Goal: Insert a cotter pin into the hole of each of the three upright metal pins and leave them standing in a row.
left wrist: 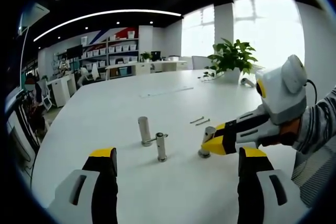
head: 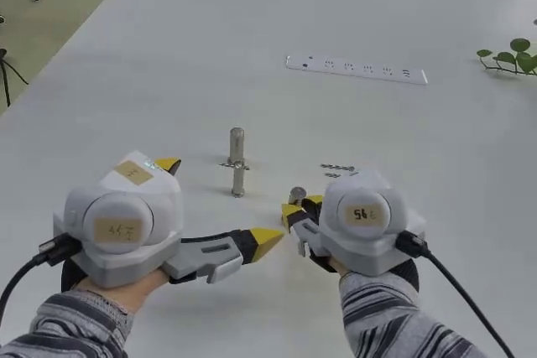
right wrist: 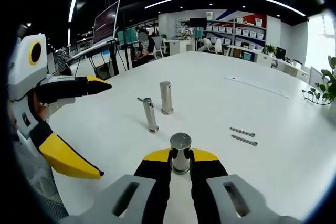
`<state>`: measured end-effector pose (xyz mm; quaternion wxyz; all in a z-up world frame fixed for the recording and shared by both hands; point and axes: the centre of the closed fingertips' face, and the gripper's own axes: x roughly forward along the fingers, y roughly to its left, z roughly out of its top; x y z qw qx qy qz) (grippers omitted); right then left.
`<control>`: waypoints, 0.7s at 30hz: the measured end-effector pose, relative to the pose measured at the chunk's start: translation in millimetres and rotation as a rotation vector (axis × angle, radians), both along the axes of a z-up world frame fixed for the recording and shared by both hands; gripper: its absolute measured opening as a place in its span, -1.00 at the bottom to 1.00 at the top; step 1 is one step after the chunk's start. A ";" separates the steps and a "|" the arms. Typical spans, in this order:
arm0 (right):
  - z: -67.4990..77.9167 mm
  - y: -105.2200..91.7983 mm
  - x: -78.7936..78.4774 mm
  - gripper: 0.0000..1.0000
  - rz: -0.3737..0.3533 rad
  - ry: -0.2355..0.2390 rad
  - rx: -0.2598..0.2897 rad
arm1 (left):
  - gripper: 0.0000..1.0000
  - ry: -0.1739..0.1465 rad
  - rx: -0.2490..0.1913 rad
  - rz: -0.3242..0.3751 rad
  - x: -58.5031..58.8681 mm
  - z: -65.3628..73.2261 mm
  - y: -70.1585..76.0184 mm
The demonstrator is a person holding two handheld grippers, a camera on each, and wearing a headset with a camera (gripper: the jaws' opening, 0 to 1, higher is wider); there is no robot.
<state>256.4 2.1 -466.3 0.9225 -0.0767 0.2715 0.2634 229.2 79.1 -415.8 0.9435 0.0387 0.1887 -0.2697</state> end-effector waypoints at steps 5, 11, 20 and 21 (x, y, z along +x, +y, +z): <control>1.0 -0.2 0.4 -0.82 -0.006 0.015 -0.001 | 0.90 0.005 0.002 0.003 0.5 -1.4 0.9; 10.1 -0.1 -0.2 -0.66 0.002 -0.001 0.028 | 0.90 0.005 0.008 0.001 0.7 -1.8 1.1; 12.3 -9.8 -10.8 -0.55 0.072 0.035 0.056 | 0.90 0.006 0.004 -0.012 0.3 -1.0 -2.8; 11.9 -11.6 -11.8 -0.55 0.081 0.038 0.049 | 0.90 0.006 0.007 -0.015 -0.1 -1.3 -3.7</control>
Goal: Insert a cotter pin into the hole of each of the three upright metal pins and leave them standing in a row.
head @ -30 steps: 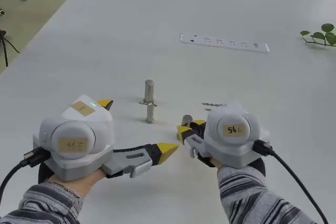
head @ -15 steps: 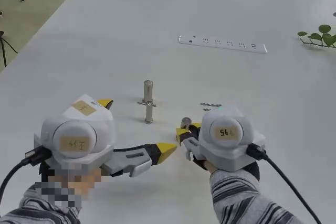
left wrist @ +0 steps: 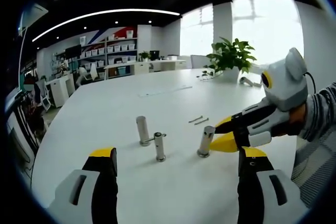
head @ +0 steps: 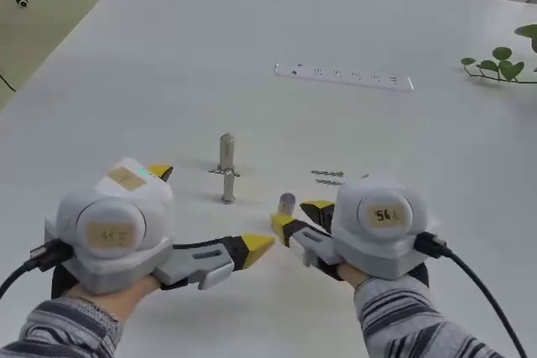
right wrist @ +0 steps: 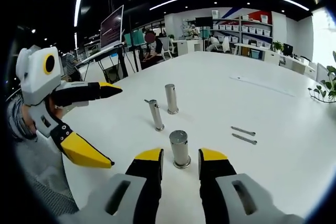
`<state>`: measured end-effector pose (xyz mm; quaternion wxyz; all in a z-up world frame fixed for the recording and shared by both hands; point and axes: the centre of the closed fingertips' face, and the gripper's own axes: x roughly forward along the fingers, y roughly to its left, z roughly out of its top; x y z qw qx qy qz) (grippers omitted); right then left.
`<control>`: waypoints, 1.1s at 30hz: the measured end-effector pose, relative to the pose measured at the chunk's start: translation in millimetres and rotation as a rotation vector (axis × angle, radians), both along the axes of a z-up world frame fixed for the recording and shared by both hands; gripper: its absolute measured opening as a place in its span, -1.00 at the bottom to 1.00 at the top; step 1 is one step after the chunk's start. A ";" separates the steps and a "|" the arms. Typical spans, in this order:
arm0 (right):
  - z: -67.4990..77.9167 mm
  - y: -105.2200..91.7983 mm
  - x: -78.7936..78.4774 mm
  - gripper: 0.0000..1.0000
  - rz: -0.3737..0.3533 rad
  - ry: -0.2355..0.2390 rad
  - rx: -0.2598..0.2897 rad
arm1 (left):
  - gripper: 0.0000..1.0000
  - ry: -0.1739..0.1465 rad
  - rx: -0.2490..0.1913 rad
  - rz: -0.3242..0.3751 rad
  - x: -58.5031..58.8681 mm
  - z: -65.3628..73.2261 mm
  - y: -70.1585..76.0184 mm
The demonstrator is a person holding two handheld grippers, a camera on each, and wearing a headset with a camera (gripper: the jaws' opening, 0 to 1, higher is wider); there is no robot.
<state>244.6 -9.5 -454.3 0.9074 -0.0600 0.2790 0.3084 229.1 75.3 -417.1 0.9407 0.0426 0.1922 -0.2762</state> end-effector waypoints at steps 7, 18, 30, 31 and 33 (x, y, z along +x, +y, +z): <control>5.9 -17.4 -0.8 -0.55 0.069 0.018 -0.026 | 0.90 0.004 0.003 -0.005 -1.0 -0.7 -1.6; 10.2 -41.0 23.3 -0.58 0.177 0.071 -0.079 | 0.85 0.004 0.018 -0.006 -0.7 -0.3 -0.7; 2.8 -50.4 48.9 -0.61 0.283 0.129 -0.186 | 0.82 0.011 0.025 0.006 0.6 -0.2 4.3; 1.8 -51.2 50.5 -0.61 0.291 0.132 -0.199 | 0.82 0.012 0.025 0.006 0.6 -0.4 4.3; -0.5 -53.0 54.4 -0.61 0.309 0.148 -0.221 | 0.82 0.013 0.027 0.006 0.8 -0.8 4.5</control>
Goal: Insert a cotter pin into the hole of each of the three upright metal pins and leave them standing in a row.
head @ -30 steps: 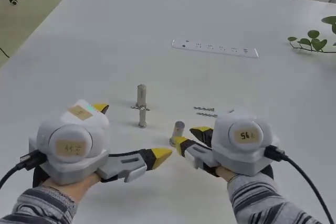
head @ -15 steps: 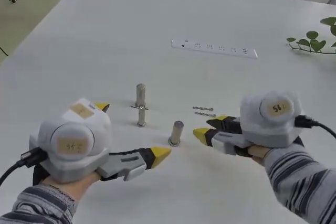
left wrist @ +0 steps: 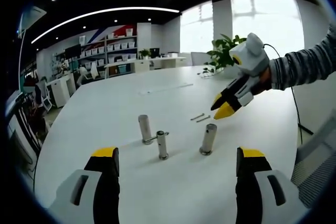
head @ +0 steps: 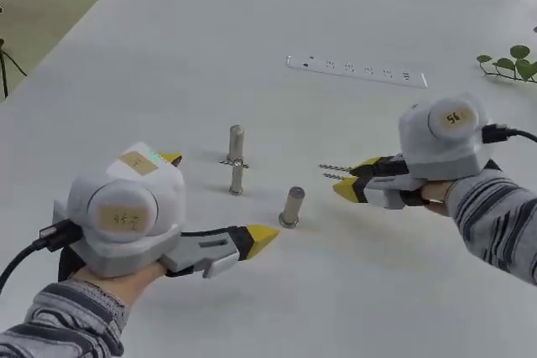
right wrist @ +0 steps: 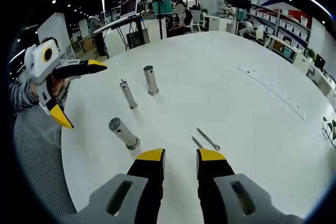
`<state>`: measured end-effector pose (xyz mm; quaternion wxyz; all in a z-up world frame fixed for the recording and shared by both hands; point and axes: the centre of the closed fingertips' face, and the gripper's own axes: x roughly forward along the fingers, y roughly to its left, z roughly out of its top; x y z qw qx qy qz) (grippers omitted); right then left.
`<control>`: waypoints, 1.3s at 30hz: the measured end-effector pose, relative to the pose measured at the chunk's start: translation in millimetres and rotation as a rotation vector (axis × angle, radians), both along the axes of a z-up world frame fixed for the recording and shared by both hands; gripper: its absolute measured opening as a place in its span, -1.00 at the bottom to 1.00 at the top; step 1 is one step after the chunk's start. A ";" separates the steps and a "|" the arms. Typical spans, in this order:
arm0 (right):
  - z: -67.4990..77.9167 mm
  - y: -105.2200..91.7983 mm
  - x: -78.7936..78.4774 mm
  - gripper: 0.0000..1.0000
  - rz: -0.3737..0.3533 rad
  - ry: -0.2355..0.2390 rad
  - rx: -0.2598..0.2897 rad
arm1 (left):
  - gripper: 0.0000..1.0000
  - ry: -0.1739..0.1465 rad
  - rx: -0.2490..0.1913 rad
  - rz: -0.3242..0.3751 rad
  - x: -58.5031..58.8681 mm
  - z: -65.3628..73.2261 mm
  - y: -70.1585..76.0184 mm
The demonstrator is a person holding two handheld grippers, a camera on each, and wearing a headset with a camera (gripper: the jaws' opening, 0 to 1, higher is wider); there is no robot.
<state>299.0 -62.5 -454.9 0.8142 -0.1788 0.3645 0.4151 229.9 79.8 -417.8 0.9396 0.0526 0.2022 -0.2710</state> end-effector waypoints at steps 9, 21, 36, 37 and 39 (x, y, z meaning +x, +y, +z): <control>-15.3 -9.9 26.3 -0.65 0.067 0.049 -0.092 | 0.80 0.002 -0.002 0.006 1.2 0.1 1.9; -32.5 -13.3 27.9 -0.74 0.126 0.103 -0.168 | 0.77 0.008 0.002 0.006 1.5 -2.0 3.2; -41.0 -21.5 31.4 -0.99 0.207 0.120 -0.277 | 0.74 0.012 0.003 0.000 0.9 -2.9 3.1; -40.8 -21.5 30.6 -1.00 0.232 0.109 -0.298 | 0.74 0.013 0.003 -0.001 0.9 -3.0 3.2; -40.3 -21.1 30.9 -1.00 0.281 0.078 -0.336 | 0.73 0.014 0.003 -0.002 0.7 -3.2 3.2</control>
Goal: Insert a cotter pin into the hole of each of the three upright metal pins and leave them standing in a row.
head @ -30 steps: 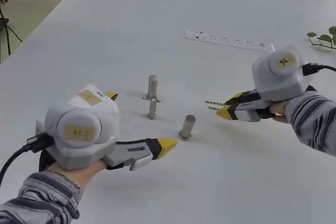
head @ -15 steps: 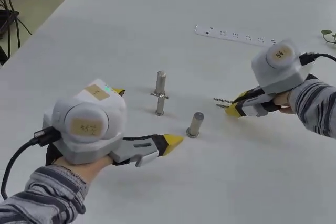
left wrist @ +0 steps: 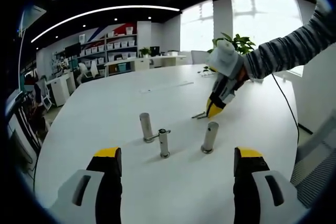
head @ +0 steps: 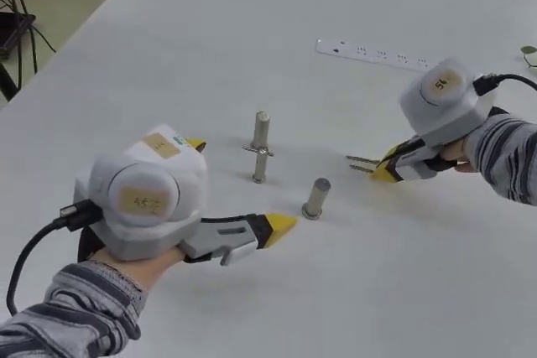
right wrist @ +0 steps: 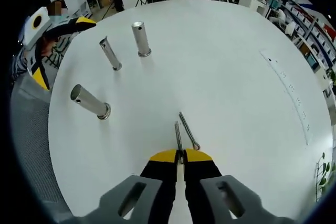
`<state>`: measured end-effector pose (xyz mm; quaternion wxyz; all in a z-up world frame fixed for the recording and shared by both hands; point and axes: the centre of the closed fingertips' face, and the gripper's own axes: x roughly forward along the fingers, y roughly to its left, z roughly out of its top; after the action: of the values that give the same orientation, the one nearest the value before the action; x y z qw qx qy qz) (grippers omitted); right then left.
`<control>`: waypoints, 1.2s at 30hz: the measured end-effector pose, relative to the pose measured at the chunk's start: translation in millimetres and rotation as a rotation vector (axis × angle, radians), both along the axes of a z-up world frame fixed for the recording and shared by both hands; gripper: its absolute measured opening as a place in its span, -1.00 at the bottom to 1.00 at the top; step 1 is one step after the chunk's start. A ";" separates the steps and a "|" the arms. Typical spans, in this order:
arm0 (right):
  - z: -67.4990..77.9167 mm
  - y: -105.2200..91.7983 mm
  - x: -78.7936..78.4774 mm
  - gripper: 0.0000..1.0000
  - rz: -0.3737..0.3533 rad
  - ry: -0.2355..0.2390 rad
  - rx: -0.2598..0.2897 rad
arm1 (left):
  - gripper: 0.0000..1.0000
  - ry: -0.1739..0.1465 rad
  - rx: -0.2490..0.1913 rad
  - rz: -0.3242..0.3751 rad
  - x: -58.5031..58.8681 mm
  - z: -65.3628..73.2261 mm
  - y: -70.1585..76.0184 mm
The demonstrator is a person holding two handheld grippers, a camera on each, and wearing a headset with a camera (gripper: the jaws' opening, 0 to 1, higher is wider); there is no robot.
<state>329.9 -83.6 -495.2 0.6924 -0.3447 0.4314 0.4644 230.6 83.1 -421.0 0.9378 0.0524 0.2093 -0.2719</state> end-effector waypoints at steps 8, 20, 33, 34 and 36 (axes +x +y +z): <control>0.4 1.4 -3.5 -1.00 0.088 -0.034 -0.051 | 0.70 0.010 0.010 -0.022 -3.0 -2.2 -3.5; 16.6 1.1 -7.9 -1.00 0.090 -0.084 0.001 | 0.53 0.035 -0.005 -0.055 -8.3 -4.1 -10.2; 42.6 4.5 -36.7 -1.00 0.139 -0.142 0.071 | 0.45 0.025 -0.004 -0.093 -11.4 5.0 -22.5; 44.4 5.4 -39.8 -1.00 0.152 -0.150 0.073 | 0.44 0.025 -0.001 -0.102 -12.1 5.6 -24.7; 47.6 7.3 -45.7 -1.00 0.168 -0.158 0.079 | 0.39 0.030 -0.001 -0.114 -13.6 6.3 -28.1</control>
<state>284.1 -76.3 -447.6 0.6960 -0.3877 0.3263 0.5088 217.0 55.0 -414.7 0.9176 0.0597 0.2198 -0.3257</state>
